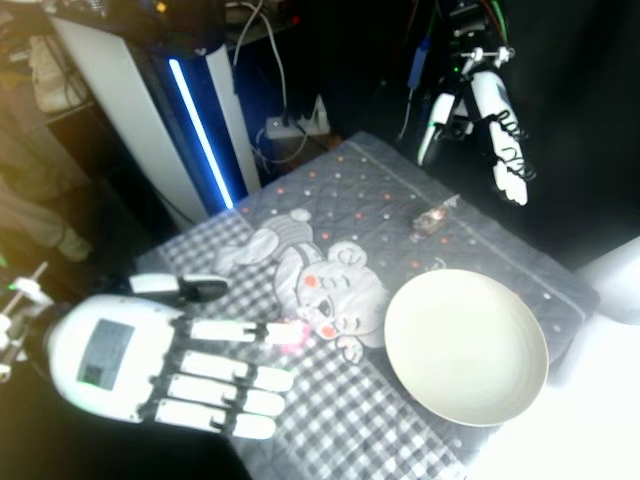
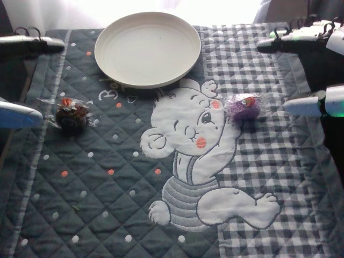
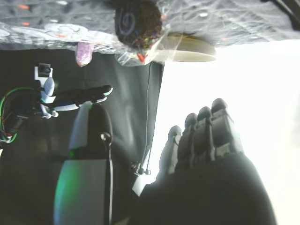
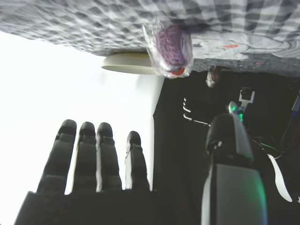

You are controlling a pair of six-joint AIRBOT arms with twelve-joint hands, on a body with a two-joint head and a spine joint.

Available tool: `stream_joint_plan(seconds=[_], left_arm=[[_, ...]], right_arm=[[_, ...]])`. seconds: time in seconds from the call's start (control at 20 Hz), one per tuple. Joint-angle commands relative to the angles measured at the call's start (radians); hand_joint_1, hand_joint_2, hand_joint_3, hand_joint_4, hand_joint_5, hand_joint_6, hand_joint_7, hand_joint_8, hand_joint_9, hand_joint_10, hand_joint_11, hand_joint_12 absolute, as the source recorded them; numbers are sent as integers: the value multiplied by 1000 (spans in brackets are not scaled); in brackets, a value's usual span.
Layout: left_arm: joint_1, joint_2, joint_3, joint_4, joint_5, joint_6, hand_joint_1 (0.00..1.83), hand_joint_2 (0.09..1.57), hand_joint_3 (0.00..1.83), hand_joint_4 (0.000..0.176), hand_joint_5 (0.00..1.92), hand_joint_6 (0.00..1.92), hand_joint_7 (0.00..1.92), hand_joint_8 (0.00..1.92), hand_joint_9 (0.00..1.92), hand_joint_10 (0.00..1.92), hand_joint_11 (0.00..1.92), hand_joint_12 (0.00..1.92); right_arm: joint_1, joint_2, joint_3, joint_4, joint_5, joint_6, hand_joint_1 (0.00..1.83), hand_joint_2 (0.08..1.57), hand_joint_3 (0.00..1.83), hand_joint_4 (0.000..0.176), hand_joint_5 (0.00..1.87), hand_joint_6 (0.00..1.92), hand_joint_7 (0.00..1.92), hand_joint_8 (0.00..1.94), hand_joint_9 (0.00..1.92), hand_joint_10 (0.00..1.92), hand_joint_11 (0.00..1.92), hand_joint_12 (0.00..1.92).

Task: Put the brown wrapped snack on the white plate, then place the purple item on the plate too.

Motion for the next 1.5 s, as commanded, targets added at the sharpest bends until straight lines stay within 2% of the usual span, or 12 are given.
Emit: stream_joint_plan(seconds=[0.0,0.1,0.4,0.7,0.75,0.9,0.95,1.0,1.1,1.2,1.3,1.45], left_arm=[[-10,-1,4,-32,-111,-7,842,910,6,120,387,4,204,4,204,26,11,669],[-12,-3,5,-28,-105,-7,824,907,2,124,390,3,215,6,210,20,15,679],[-100,-57,53,108,37,-7,798,906,0,138,356,0,243,0,275,1,28,1001],[-210,-135,119,348,302,-6,820,885,0,145,445,0,490,0,514,0,154,682],[-214,-139,123,363,319,-6,842,910,0,136,510,2,571,4,579,6,138,849],[-219,-155,135,372,337,-6,1023,986,0,15,867,8,1020,42,990,78,427,956],[-220,-159,136,367,331,-6,1231,1041,12,0,1106,293,1094,813,1123,395,519,1209],[-221,-163,137,358,322,-6,1256,1096,0,0,1017,784,1021,967,1038,871,561,1311],[-223,-183,149,313,278,-3,1262,1120,1,0,1048,611,946,1288,933,1463,660,1757],[-243,-207,168,276,248,4,1242,1115,0,0,1035,713,957,1200,896,1068,537,1622],[-307,-230,196,267,225,10,1268,1099,0,0,1072,597,996,1201,970,1375,692,1747],[-391,-260,218,175,198,130,1266,1096,0,0,1136,490,972,1225,958,1319,728,1658]], right_arm=[[11,1,0,40,108,3,842,1092,4,103,378,2,294,4,316,12,122,674],[11,1,0,40,108,3,866,1084,0,77,396,0,319,1,344,5,130,712],[11,1,1,40,108,3,820,1085,2,98,379,0,301,1,315,5,92,718],[11,-1,2,35,108,3,779,1093,3,100,363,0,303,3,316,5,86,728],[11,-1,2,34,108,3,807,1090,1,103,365,1,306,4,327,7,98,735],[11,-2,2,34,108,3,830,1095,2,99,366,1,293,0,311,0,73,731],[11,-2,2,34,108,3,828,1095,2,88,374,4,297,2,313,2,68,730],[11,-3,2,34,108,3,824,1094,1,82,378,5,310,7,329,8,86,737],[11,-4,2,34,108,3,795,1104,0,89,380,0,319,0,324,0,99,675],[11,-4,3,34,108,3,795,1111,3,90,378,3,302,2,318,2,97,672],[11,-4,4,33,108,3,835,1116,0,64,398,0,308,0,323,0,47,813],[11,-7,4,33,109,3,802,1119,0,88,393,1,309,2,321,1,45,790]])
